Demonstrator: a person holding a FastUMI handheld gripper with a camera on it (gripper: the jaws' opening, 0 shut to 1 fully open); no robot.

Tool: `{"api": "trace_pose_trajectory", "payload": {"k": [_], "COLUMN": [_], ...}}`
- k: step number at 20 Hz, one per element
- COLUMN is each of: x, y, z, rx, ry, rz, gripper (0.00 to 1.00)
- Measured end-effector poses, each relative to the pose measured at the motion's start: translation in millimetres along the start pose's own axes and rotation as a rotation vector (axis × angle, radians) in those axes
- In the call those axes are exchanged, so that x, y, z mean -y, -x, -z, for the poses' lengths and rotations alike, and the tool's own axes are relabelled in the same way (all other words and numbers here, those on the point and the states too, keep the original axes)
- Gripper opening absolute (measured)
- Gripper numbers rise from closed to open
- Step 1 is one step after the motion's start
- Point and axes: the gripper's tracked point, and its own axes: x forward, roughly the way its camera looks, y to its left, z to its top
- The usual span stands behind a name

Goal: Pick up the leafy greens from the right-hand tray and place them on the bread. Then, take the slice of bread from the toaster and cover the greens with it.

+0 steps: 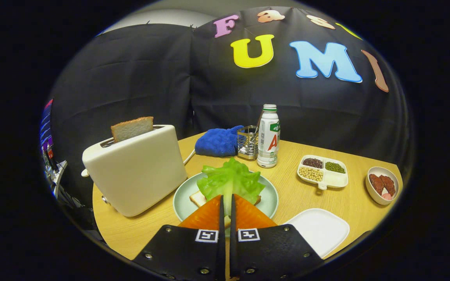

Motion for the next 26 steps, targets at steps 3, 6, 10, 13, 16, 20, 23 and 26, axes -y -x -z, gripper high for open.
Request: {"api": "trace_pose_trajectory", "payload": {"k": [3,6,10,13,16,20,23,26], "x": [-10,-8,-8,-18,-40,-81,-116,-138], "y": [-12,-6,17,35,60,84,90,90], "z": [16,15,-11,-25,-47,-68,-73,-75], "rx": [-0.056,-0.059,0.025,0.102,0.214,0.326,0.357,0.364], "ry": [-0.057,-0.057,-0.036,-0.033,-0.027,-0.041,-0.011,-0.016], "rz": [-0.040,-0.023,-0.001,0.009,0.032,0.045,0.019,0.045], "gripper": [0.13,0.21,0.61,0.66,0.66,0.66,0.66,0.66]}}
